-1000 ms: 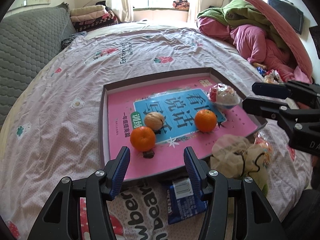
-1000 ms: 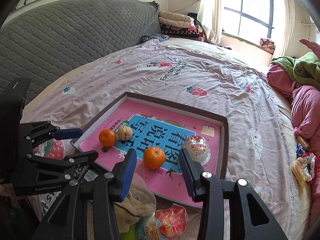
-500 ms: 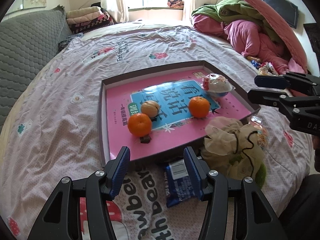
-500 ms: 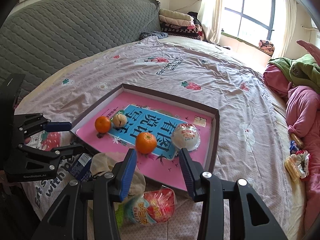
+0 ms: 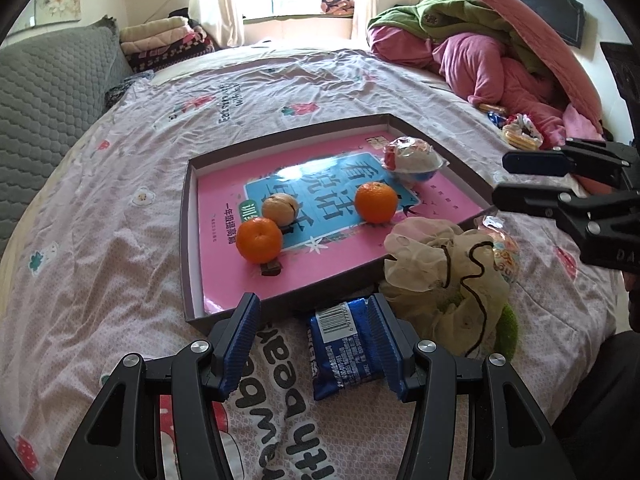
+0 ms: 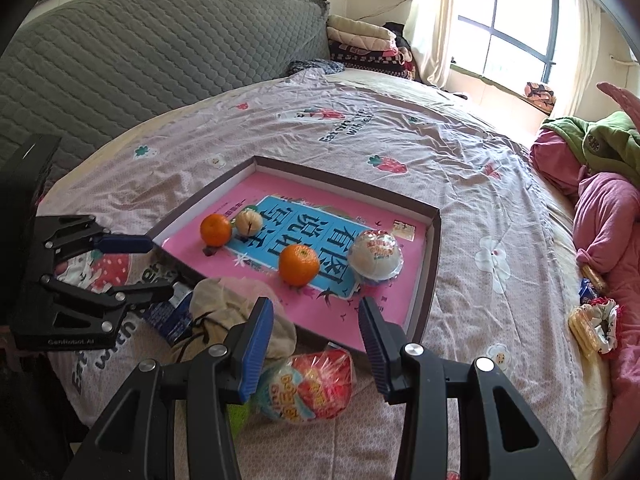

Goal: Organize objects

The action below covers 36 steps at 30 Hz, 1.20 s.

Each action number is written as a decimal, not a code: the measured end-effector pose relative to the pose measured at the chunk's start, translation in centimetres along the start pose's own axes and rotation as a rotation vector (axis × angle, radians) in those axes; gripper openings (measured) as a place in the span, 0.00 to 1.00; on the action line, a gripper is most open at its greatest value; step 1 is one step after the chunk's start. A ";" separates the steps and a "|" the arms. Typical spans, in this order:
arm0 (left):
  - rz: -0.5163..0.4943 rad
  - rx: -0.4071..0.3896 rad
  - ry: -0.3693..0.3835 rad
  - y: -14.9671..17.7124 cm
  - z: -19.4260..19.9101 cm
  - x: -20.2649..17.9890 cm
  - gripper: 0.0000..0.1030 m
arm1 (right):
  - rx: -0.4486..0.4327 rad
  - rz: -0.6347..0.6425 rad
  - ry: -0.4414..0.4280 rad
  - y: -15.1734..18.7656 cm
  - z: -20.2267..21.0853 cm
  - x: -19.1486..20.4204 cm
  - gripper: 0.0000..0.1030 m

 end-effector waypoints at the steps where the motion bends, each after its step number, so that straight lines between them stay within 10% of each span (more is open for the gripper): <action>1: 0.001 -0.002 0.001 0.0 0.1 0.0 0.56 | 0.002 0.005 -0.003 0.1 0.0 0.2 0.43; 36: -0.029 -0.031 0.069 -0.6 1.4 -3.4 0.56 | 0.008 0.001 -0.053 4.4 1.4 3.2 0.43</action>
Point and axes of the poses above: each gripper's, at about its wrist camera, not at the fingertips, and z roughly against the way its jaws point, x to its left, y to its underside, the point moved 1 cm from there along -z, roughly the way its jaws point, and after that the axes turned 12 degrees about -y, right-handed, at the moved point
